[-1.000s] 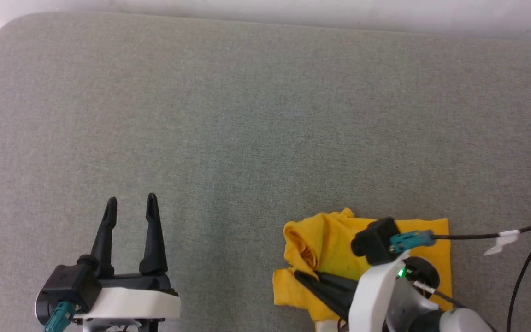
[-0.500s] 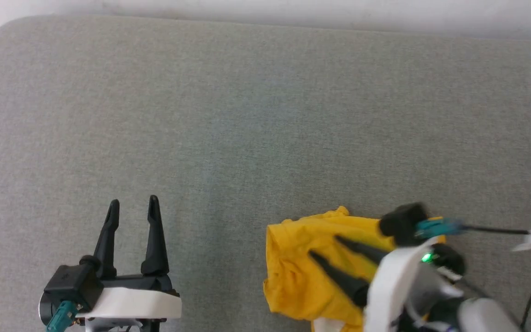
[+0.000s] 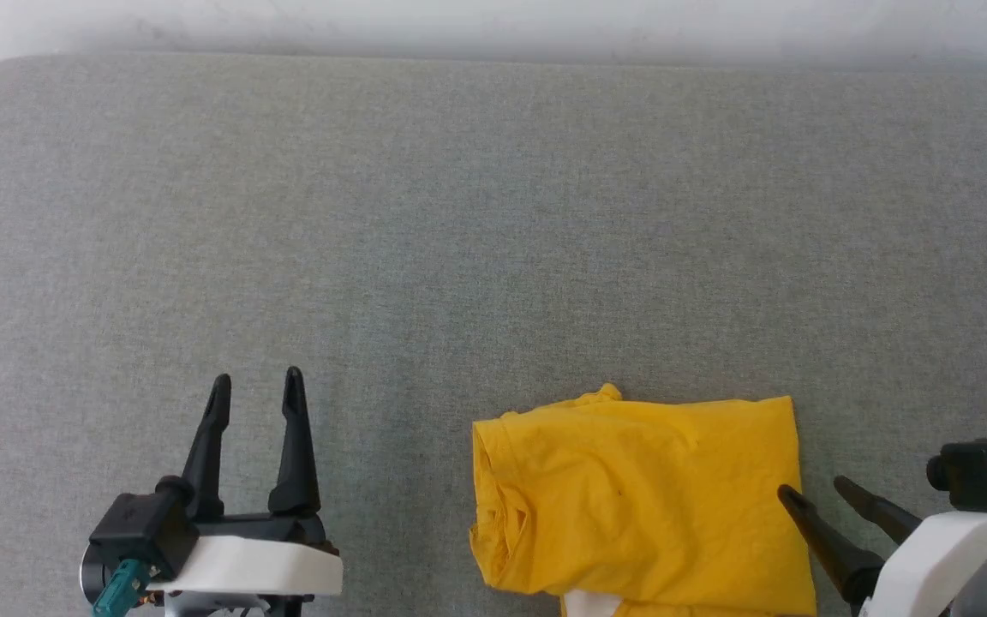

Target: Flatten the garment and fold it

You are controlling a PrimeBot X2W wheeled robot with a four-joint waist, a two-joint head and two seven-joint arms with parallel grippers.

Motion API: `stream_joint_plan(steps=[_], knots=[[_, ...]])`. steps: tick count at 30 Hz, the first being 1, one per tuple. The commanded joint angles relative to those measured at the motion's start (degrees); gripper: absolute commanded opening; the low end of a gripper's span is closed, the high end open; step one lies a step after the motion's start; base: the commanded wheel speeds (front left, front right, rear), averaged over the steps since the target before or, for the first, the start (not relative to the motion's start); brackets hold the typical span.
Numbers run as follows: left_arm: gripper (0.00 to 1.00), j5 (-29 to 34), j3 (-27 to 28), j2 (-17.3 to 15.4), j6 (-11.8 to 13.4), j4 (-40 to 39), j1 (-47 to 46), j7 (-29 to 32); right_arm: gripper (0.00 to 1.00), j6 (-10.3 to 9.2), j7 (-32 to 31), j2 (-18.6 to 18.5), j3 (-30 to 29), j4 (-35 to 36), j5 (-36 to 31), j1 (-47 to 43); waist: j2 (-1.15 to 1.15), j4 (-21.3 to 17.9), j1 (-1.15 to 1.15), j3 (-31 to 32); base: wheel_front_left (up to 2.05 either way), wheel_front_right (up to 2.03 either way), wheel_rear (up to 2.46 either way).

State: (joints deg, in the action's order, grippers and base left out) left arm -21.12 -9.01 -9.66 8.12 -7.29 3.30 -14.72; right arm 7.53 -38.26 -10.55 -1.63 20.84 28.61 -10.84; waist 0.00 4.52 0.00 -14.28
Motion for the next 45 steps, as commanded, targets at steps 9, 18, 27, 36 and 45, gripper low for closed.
stream_joint_plan(steps=[9, 18, 27, 36, 45], knots=[[1.0, 1.5, -0.3, -1.3, -0.1, -0.2, -0.4, 0.1, 1.0, -0.04, 2.1, 1.2, -0.1, -9.7, 0.1, 2.2, 0.0, 0.6, 0.0, 0.6, 0.0, 0.0, 0.0], [1.0, 1.6, -0.9, -2.1, -0.2, -1.0, -0.2, 1.1, 0.0, -0.04, 3.6, 2.3, 0.8, -19.6, 1.2, 6.8, 0.0, 1.7, 0.0, 1.2, 0.0, 0.0, 0.0], [1.0, 3.1, -2.3, -2.5, 0.0, -3.5, -1.8, 1.4, 0.0, -0.04, 7.7, 0.2, 1.4, -16.7, 1.0, 11.0, 0.0, -0.5, 0.0, 0.4, 0.0, 0.0, 0.0], [1.0, 4.3, -3.2, -3.2, 0.1, -3.9, -4.9, 2.6, 0.0, -0.04, 8.3, -3.3, 2.5, -18.0, -1.1, 18.5, 0.0, -5.3, 0.0, -0.6, 0.0, 0.0, 0.0], [1.0, 6.1, -3.5, -5.1, 0.3, -5.2, -7.9, 4.6, 0.0, -0.04, 7.7, -8.4, 3.4, -21.0, -1.8, 26.6, 0.0, -11.3, 0.0, -3.0, 0.0, 0.0, 0.0]])
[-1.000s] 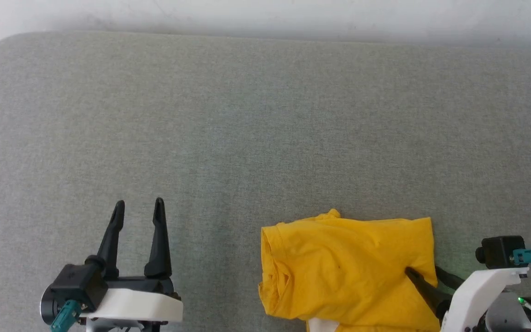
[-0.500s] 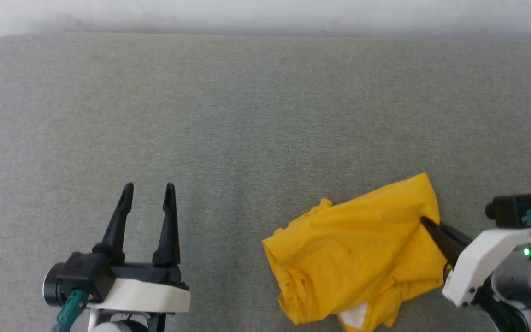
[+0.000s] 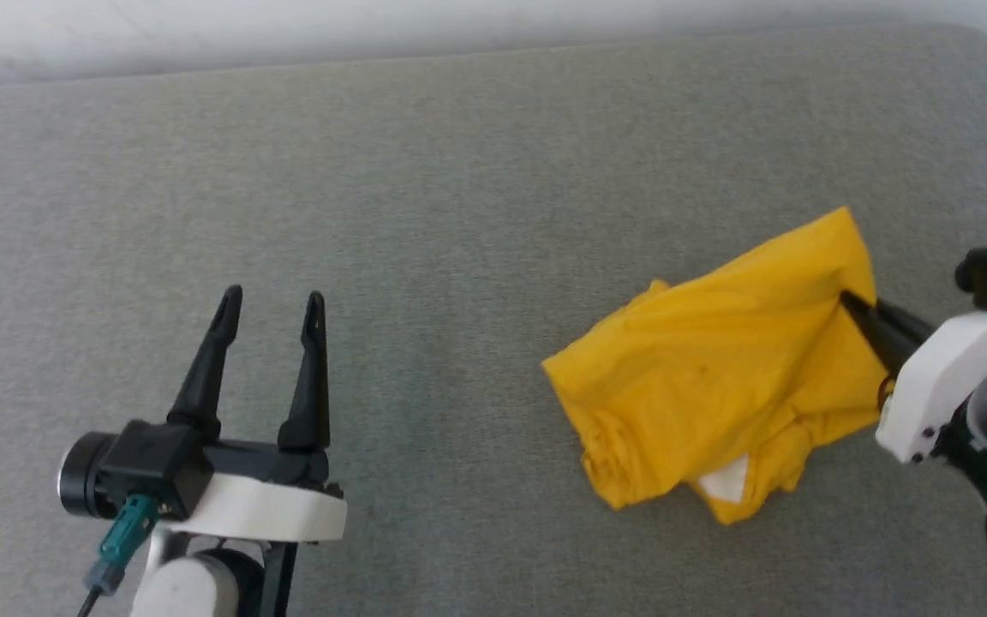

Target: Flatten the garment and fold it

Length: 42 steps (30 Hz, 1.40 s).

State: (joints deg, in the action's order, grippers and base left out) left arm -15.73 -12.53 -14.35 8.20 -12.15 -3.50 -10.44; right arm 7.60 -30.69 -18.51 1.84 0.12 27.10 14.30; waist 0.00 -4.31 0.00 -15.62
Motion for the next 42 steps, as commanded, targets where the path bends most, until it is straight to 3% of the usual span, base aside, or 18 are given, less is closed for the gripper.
stream_joint_plan(steps=[1, 16, 31, 42], knots=[[1.0, 1.0, 0.0, -0.6, 0.3, -0.5, -1.6, 0.6, 0.0, -0.11, 0.1, -1.0, 0.0, -0.7, -0.4, 2.4, 0.0, -3.0, 0.0, -2.0, 0.0, 0.0, 0.0], [1.0, 4.2, -1.5, -2.5, 0.7, -3.4, -7.5, 5.0, 0.0, -0.11, 0.6, -9.0, -0.7, -9.1, -1.9, 17.1, 0.0, -10.2, 0.0, -9.8, 0.0, 0.0, 0.0], [1.0, 8.3, -3.0, -4.1, 0.9, -5.8, -13.8, 7.5, 0.0, -0.11, 5.9, -13.5, -8.2, -21.3, -7.3, 24.6, 0.0, -10.4, 0.0, -18.4, 0.0, 0.0, 0.0], [1.0, 9.1, -3.7, -4.4, 0.9, -7.6, -15.3, 6.0, 0.0, -0.11, 10.2, -13.3, -10.2, -29.9, -11.1, 28.0, 0.0, -9.5, 0.0, -20.9, 0.0, 0.0, 0.0]])
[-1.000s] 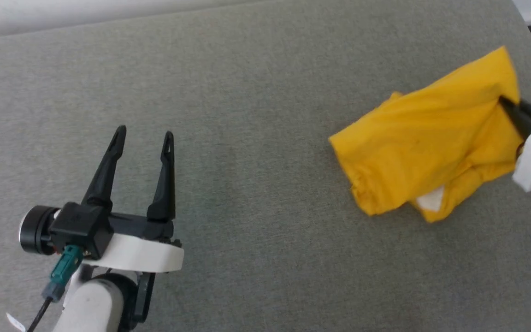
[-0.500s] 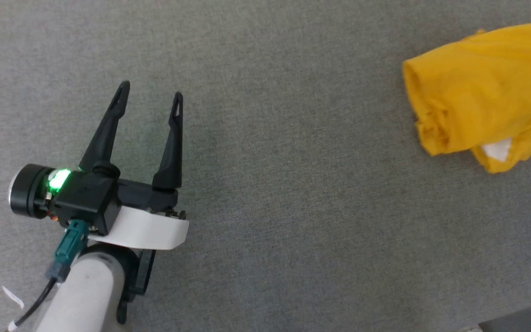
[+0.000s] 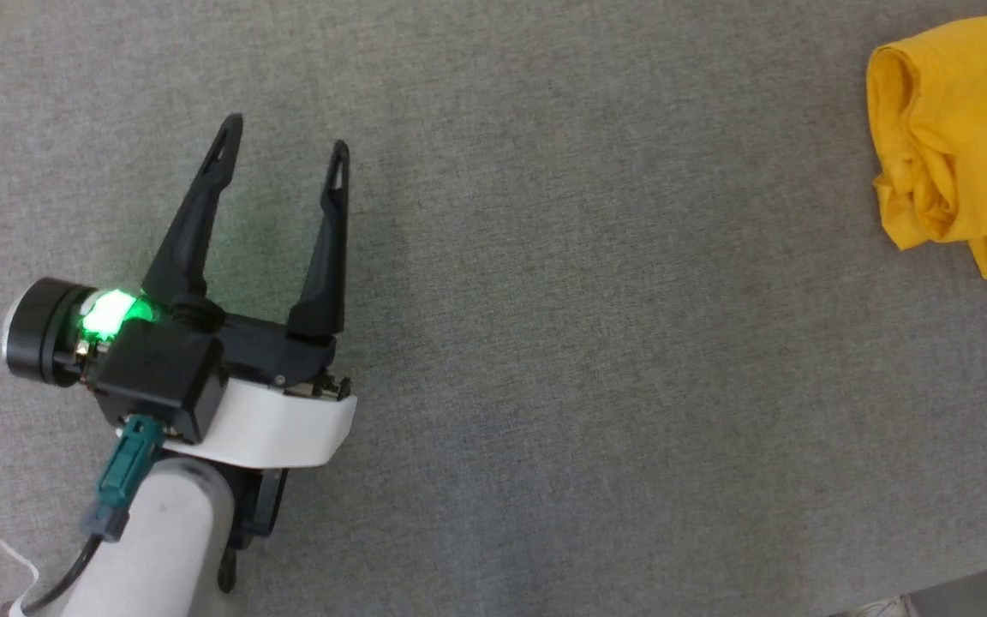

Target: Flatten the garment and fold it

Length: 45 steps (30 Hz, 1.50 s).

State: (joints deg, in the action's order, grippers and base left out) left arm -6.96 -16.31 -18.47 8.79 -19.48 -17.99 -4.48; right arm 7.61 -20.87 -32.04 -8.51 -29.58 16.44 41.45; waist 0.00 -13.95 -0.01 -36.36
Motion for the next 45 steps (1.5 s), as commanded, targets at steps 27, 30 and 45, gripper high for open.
stream_joint_plan(steps=[27, 30, 45], knots=[[1.0, -1.0, 3.2, 1.1, 5.3, 3.5, 3.2, -6.2, 1.0, -0.12, 9.0, 0.8, 2.0, 0.6, 2.7, -2.7, 0.0, 3.2, 0.01, 8.7, 0.0, 0.0, 0.0], [1.0, -2.0, 3.5, 1.5, 5.5, 4.4, 4.7, -7.0, 1.0, -0.12, 10.1, 2.1, 2.0, 4.1, 3.4, -5.8, 0.0, 4.2, 0.01, 11.6, 0.0, 0.0, 0.0], [1.0, -6.1, 4.3, 1.9, 5.4, 7.6, 9.4, -7.1, 1.0, -0.12, 18.6, 15.2, -1.1, 25.8, 2.5, -20.8, 0.0, 10.2, 0.01, 22.5, 0.0, 0.0, 0.0]])
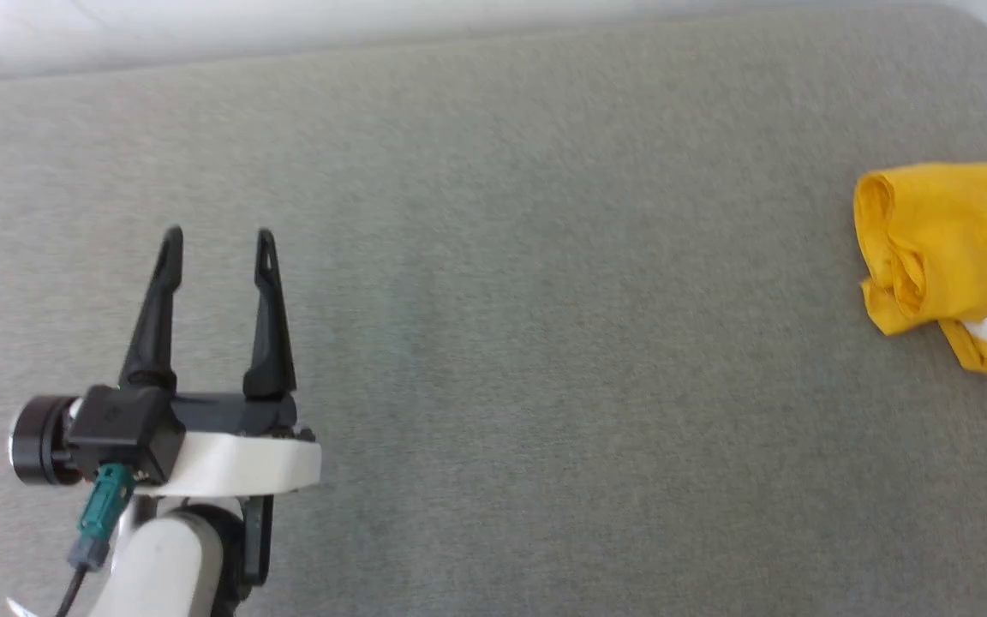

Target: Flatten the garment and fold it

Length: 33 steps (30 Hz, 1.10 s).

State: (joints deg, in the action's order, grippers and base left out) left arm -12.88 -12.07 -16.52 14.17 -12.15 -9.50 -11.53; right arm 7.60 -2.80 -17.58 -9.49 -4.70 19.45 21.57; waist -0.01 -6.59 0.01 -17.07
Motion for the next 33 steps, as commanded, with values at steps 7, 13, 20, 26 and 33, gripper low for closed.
stream_joint_plan(steps=[7, 13, 20, 26, 33], knots=[[1.0, -1.0, -0.7, 0.3, -0.3, 1.7, 4.3, -1.2, 1.0, -0.11, 3.4, 6.1, 2.4, 7.7, -3.7, -8.2, 0.01, 4.7, -0.01, 6.5, 0.0, 0.0, 0.0], [1.0, -1.6, -0.6, 1.3, 0.1, 2.7, 8.2, -2.6, 1.0, -0.11, 7.5, 10.2, 3.0, 10.0, -8.5, -15.0, 0.01, 5.9, -0.01, 8.2, 0.0, 0.0, 0.0], [1.0, -1.2, -1.6, 2.7, -0.4, 4.7, 11.6, -3.3, 1.0, -0.11, 11.2, 13.6, 2.3, 7.8, -15.3, -20.7, 0.01, 6.9, -0.01, 9.8, 0.0, 0.0, 0.0], [1.0, -0.7, -2.2, 4.3, -1.3, 7.8, 12.4, -3.4, 1.0, -0.11, 13.2, 14.6, 2.0, 4.3, -18.0, -22.6, 0.01, 6.9, -0.01, 9.9, 0.0, 0.0, 0.0], [1.0, -0.1, -0.7, 6.1, -2.4, 8.3, 12.4, -3.5, 1.0, -0.11, 14.5, 14.7, 2.1, 2.0, -16.4, -22.1, 0.01, 6.7, -0.01, 9.9, 0.0, 0.0, 0.0]])
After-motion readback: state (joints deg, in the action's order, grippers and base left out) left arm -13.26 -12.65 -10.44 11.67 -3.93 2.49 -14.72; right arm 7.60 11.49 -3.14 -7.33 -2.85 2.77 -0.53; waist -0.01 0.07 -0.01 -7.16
